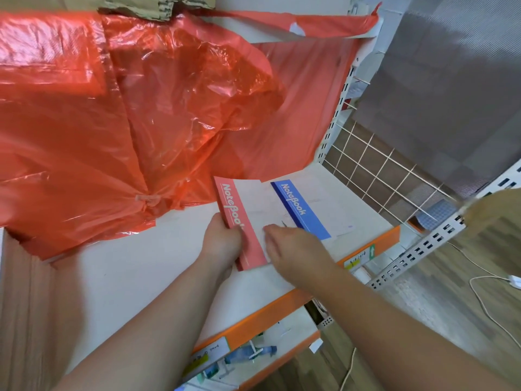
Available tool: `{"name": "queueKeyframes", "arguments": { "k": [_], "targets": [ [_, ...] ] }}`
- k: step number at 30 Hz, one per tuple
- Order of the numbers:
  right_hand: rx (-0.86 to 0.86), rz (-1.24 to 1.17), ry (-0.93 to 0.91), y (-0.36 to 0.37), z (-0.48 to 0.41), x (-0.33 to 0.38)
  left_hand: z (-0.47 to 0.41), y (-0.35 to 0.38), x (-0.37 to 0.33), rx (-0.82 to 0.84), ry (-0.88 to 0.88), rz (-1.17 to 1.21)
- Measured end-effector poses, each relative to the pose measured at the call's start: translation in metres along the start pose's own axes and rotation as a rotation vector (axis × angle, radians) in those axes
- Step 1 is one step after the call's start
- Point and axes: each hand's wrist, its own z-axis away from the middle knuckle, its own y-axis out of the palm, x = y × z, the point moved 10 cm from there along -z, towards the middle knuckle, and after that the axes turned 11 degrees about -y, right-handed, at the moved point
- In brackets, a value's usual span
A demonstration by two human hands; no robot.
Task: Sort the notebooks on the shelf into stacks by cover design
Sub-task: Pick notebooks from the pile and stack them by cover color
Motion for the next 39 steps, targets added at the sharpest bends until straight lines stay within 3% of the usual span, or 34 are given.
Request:
{"name": "queueKeyframes", "arguments": {
  "k": [2, 6, 13, 19, 22, 25, 31, 39],
  "targets": [
    [0.0, 0.114, 0.185, 0.005, 0.003, -0.043, 0.002, -0.009, -0.002, -0.044, 0.019, -0.077],
    [0.207, 0.301, 0.434, 0.027, 0.02, -0.096, 0.001, -0.02, -0.004, -0.048, 0.04, -0.234],
    [0.201, 0.35, 0.328, 0.009, 0.006, -0.066, 0.001, -0.028, 0.004, -0.03, 0.006, -0.202],
    [0.006, 0.356, -0.093, 0.01, -0.014, 0.042, -0.003, -0.02, 0.014, 0.008, -0.062, 0.037],
    [0.023, 0.203, -0.24, 0.021, -0.009, 0.071, -0.005, -0.025, 0.017, -0.032, -0.059, -0.042],
    [0.051, 0.029, -0.064, 0.019, -0.007, 0.039, -0.002, -0.035, 0.016, -0.05, -0.049, -0.09],
    [0.276, 0.16, 0.278, 0.05, 0.008, -0.037, 0.002, -0.064, 0.016, -0.096, -0.018, -0.158],
    [0.202, 0.239, 0.206, 0.047, 0.004, -0.032, 0.006, -0.086, 0.03, -0.109, -0.053, -0.134]
  ]
}}
